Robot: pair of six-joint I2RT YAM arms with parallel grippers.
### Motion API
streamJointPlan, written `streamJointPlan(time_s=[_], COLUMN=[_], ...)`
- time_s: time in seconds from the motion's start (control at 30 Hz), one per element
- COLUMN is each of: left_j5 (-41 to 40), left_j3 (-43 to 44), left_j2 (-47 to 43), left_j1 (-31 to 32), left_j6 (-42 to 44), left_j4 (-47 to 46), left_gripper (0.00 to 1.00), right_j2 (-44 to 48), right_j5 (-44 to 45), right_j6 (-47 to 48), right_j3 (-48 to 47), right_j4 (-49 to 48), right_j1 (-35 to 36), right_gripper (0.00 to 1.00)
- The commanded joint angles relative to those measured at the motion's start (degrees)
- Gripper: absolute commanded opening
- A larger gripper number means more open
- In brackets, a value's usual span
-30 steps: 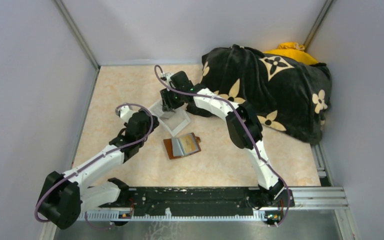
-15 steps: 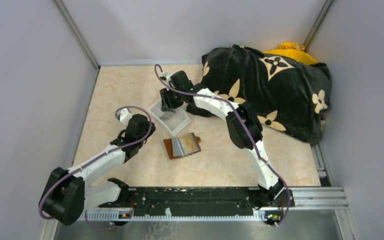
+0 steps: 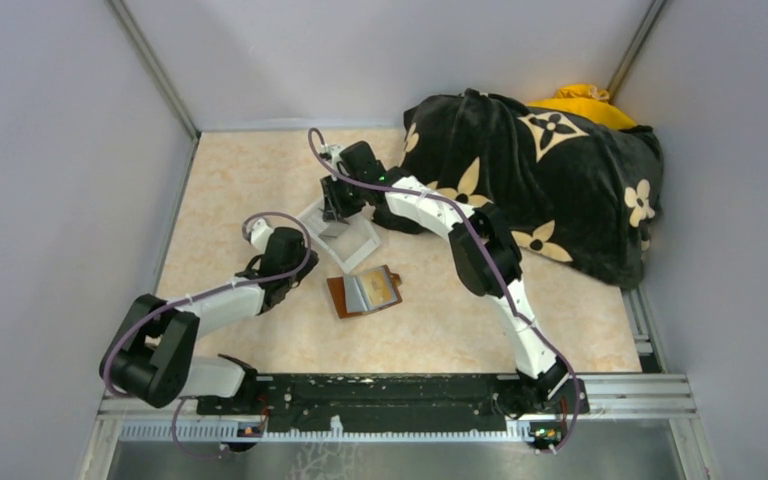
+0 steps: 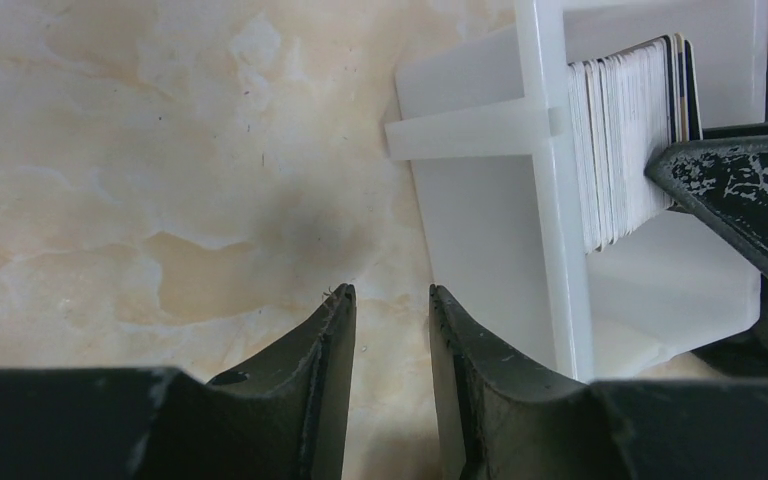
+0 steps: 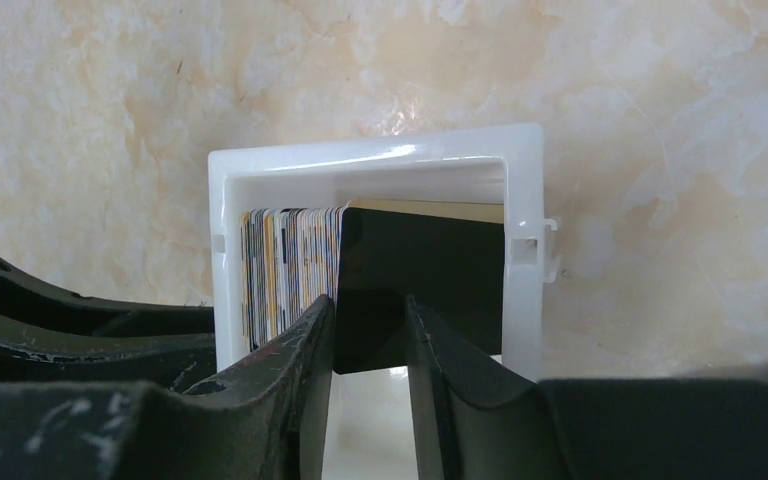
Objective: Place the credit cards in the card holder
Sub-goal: Pick up the credit card from the storage box.
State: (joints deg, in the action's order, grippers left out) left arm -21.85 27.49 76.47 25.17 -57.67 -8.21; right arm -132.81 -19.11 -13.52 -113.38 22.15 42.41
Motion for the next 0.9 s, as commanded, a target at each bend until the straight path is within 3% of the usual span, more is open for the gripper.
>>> streamJointPlan(time_s=[0.0, 0.87], left_j5=[2.47, 3.57], left_j3=[0.78, 4.24], left_j2=[1.61, 4.96], left_j1=[-1.05, -3.09], left_j6=[-1.54, 0.25], left_j4=[-4.73, -5.19], left_gripper=[0.40, 0.42], right_j2=[-0.06, 5.34], right_j5=[0.28, 2.35], right_j6=[1.08, 0.95], right_j3=[-1.05, -1.14], right_j4=[0.82, 1.03], right_j1=[0.70, 2.72], right_gripper=[0.28, 0.23])
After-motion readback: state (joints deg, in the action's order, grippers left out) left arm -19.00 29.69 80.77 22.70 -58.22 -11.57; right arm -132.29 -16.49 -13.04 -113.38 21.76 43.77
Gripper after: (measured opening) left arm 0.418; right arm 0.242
